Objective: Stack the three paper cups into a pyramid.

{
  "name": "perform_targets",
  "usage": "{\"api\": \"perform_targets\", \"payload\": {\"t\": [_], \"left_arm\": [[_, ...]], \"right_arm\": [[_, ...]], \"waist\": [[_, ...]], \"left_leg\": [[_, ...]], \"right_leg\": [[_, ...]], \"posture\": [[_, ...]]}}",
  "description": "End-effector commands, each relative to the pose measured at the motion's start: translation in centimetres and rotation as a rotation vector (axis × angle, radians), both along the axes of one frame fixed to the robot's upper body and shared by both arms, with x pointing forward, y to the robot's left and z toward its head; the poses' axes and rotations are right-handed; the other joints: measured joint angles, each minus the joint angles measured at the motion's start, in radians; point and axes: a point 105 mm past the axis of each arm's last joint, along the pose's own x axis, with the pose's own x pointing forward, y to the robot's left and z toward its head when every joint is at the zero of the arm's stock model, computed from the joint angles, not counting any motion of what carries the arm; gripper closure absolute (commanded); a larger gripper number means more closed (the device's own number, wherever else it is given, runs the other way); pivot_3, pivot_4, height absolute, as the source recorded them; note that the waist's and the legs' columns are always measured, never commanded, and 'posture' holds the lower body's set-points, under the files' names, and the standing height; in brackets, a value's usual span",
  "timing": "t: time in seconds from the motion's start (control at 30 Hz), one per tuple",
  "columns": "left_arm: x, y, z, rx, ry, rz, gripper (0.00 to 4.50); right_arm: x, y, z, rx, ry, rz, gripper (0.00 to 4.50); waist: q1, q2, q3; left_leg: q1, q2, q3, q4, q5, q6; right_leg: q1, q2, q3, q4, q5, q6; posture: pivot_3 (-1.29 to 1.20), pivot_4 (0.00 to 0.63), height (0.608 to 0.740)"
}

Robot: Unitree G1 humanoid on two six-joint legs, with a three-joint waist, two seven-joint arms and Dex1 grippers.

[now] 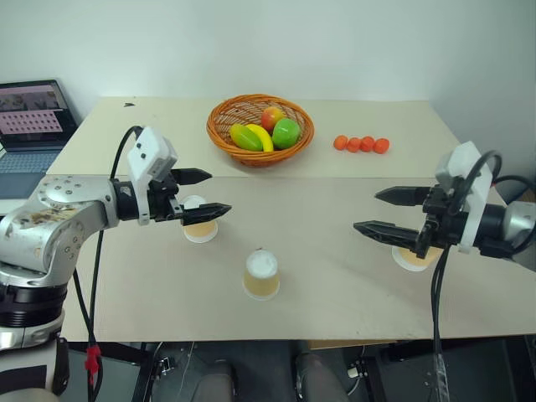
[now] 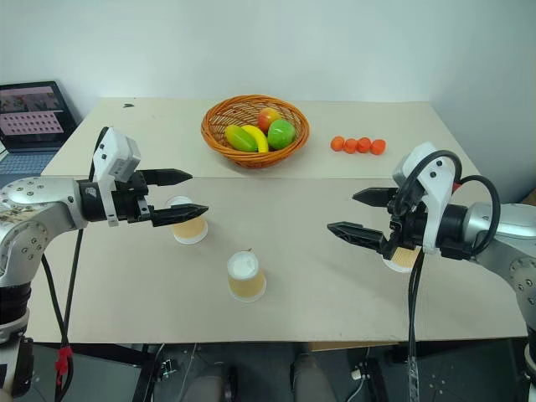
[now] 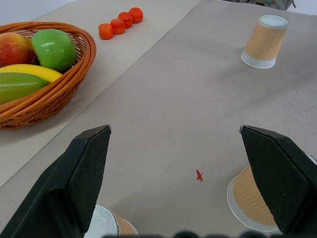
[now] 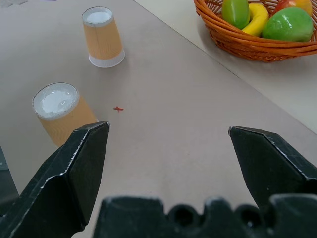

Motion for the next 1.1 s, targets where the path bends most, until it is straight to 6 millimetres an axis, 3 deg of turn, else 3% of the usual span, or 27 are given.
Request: {"api": "perform_targets", "payload": {"t": [0.03, 0.27, 0.43, 0.77, 1.03, 1.1], "left_arm": [[0.0, -0.4, 1.5, -0.025, -0.057, -0.019, 0.05], [0.5, -0.8, 2.6, -0.068, -0.168, -0.016, 0.05], [0.9, -1.0, 3.5, -0.205, -0.171, 0.022, 0.05], [-2.4, -2.8, 0.2, -0.126, -0.051, -0.091, 0.05], [-5.8, -2.0, -5.3, 0.066, 0.053, -0.181, 0.05], [-6.4, -2.3, -5.9, 0.067, 0.059, -0.204, 0.05]], "right_arm": [[-0.2, 0.4, 1.2, 0.011, -0.072, 0.009, 0.0], [-0.1, 0.7, 1.0, 0.017, -0.076, 0.008, 0.0], [0.6, 0.6, 0.7, 0.011, -0.076, 0.002, 0.0], [0.6, 0.8, 0.4, 0.022, -0.049, 0.04, 0.0], [1.1, 0.5, 0.5, 0.009, -0.065, 0.026, 0.0], [1.1, 0.4, 0.5, 0.005, -0.067, 0.025, 0.0]], "waist": [[0.0, 0.0, 0.0], [0.001, 0.0, 0.0], [0.0, 0.0, 0.0], [0.0, 0.0, 0.0], [-0.002, 0.0, 0.0], [0.0, 0.0, 0.0]], "left_leg": [[0.0, 0.0, 0.0, 0.0, 0.0, 0.0], [0.0, 0.0, 0.0, 0.0, 0.0, 0.0], [0.0, 0.0, 0.0, 0.0, 0.0, 0.0], [0.0, 0.0, 0.0, 0.0, 0.0, 0.0], [0.001, 0.0, 0.001, 0.0, 0.0, 0.0], [0.001, 0.001, 0.001, 0.0, 0.0, 0.0]], "right_leg": [[0.0, 0.0, 0.0, 0.0, 0.0, 0.0], [0.0, 0.0, 0.0, 0.0, 0.0, 0.0], [0.0, 0.0, 0.0, 0.0, 0.001, -0.001], [0.0, 0.0, 0.0, 0.0, 0.001, -0.002], [0.0, 0.0, 0.001, 0.0, 0.0, -0.001], [0.0, 0.0, 0.001, 0.0, 0.0, -0.002]], "posture": [[0.0, 0.15, 0.734], [0.0, 0.15, 0.734], [0.0, 0.15, 0.734], [0.0, 0.15, 0.734], [0.0, 0.15, 0.734], [0.0, 0.15, 0.734]]}}
